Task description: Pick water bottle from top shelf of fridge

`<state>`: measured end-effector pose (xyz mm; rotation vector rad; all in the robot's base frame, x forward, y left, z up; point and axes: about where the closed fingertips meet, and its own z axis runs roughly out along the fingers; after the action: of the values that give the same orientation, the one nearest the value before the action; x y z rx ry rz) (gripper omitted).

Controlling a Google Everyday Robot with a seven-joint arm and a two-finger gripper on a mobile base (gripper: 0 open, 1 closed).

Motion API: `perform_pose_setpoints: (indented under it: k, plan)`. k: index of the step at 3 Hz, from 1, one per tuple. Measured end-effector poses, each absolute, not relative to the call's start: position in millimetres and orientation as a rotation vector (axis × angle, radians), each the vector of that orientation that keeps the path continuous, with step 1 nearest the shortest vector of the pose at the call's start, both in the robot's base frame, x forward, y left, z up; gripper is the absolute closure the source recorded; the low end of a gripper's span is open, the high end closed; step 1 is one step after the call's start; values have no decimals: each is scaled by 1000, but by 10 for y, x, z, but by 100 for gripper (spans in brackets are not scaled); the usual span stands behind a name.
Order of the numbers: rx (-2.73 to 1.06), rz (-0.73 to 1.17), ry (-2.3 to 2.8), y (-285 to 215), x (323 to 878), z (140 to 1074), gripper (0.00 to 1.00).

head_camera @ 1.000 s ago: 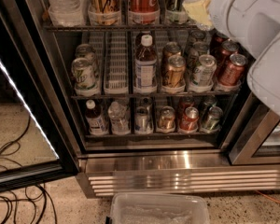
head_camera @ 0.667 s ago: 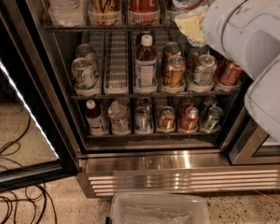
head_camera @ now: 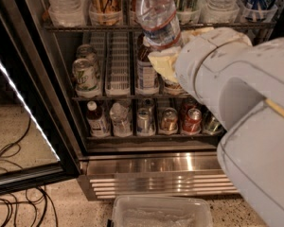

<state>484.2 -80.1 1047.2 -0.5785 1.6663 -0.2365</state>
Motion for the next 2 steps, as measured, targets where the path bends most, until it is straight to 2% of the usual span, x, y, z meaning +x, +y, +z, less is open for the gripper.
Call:
perform_pose_setpoints:
  k: [2]
  plan:
    - [-594,-174,1886,-752,4708,9744,100]
